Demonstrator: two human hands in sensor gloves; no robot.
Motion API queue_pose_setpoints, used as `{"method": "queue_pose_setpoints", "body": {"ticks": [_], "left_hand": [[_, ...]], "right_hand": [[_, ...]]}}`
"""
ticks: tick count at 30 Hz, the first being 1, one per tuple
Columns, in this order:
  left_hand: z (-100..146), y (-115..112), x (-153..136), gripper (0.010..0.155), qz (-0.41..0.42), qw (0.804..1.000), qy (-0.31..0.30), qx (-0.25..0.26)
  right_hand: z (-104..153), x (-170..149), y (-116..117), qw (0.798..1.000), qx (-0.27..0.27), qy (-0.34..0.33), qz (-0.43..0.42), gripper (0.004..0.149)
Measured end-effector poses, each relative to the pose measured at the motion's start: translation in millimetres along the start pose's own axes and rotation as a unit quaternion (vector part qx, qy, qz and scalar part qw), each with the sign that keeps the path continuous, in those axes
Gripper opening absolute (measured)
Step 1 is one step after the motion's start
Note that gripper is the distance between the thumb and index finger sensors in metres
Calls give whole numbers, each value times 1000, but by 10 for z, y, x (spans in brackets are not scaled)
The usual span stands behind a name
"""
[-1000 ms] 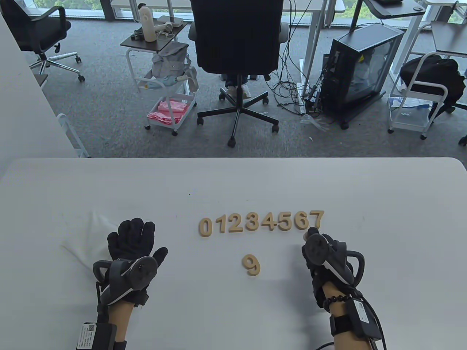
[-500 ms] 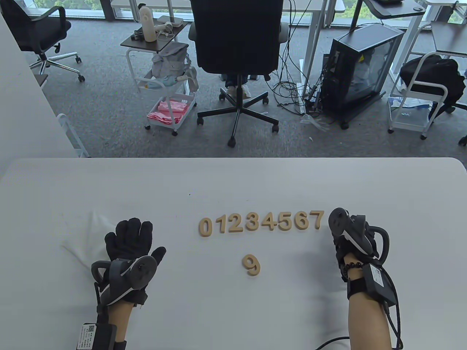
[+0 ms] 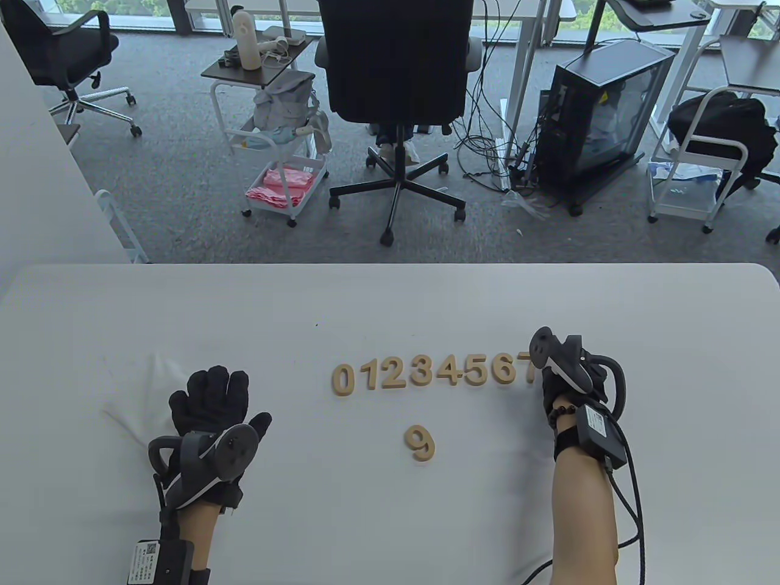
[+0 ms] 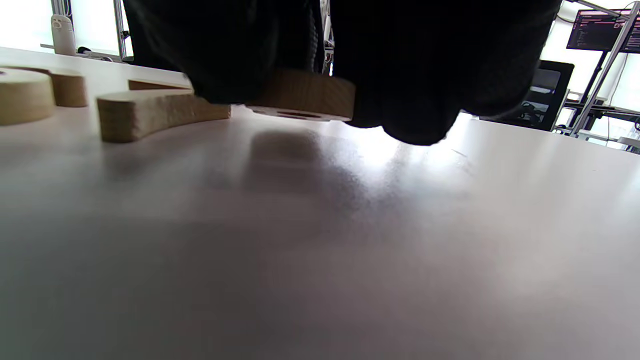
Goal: Empty bag and arrange number blocks in order
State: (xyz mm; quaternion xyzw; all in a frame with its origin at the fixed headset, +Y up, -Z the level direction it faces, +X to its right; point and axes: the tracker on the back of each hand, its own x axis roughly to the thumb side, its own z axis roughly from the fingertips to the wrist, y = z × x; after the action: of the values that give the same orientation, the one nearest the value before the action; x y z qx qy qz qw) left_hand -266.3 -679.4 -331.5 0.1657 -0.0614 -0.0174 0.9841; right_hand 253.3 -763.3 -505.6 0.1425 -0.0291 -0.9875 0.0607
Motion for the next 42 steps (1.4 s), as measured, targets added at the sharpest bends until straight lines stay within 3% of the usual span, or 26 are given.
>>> {"method": "queue_pose_setpoints", "body": {"ticks": [11,20,26,30,36,42], "left_hand": [[-5,3,-12,77,0,1000,1,0],[-6,8,-15,77,6,1000,-1,4],[-3,6,17,77,8,1000,-11,6],[10,40,52,76,16,1000,-18,14],[20,63,125,76,19,999,-33,18],[21,63,149,76,25,999,-40,19]], "right_hand": [[3,21,54,1000,5,8,-3,58],[174,-27,-286,999,-41,-7,-33,59],[564,-13,-707,989,-101,-52,-97,59],[910,107,-862,980,-121,-91,-131,59],[1424,479,-880,967,-123,-165,-152,63],[1808,947,-771,958,-89,-225,-156,66]]}}
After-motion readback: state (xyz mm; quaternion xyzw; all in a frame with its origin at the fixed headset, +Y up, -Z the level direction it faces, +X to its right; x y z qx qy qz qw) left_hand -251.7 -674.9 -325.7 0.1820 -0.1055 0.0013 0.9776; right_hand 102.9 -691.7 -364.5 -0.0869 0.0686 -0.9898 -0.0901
